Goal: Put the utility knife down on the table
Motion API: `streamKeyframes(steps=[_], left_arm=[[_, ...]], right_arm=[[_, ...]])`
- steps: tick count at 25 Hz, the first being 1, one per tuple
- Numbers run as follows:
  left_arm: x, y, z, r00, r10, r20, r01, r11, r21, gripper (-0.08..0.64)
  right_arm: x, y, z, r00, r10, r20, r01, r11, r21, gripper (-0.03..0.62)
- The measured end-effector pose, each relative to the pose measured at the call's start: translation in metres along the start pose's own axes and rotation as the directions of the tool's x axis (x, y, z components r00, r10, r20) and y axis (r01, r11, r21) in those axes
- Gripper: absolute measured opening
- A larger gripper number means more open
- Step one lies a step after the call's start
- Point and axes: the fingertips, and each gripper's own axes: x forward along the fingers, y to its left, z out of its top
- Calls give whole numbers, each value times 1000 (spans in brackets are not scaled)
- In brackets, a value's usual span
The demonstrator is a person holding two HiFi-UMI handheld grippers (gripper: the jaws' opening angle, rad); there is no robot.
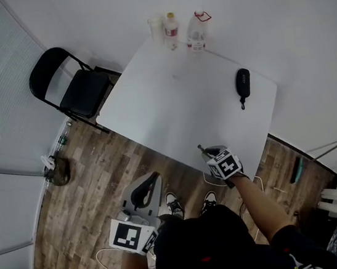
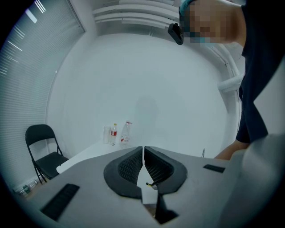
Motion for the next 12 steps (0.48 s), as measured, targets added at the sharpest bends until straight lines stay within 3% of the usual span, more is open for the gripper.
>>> streamKeyframes(steps=[5, 12], left_arm=[[-2, 4, -7, 1000, 4, -16, -4, 1000, 7, 31], [-2, 7, -7, 1000, 5, -19, -5, 1000, 4, 31]], right_arm=[[9, 0, -9, 999, -6, -33, 7, 1000, 28, 71], [20, 4, -18, 998, -17, -68, 17, 1000, 1, 71]])
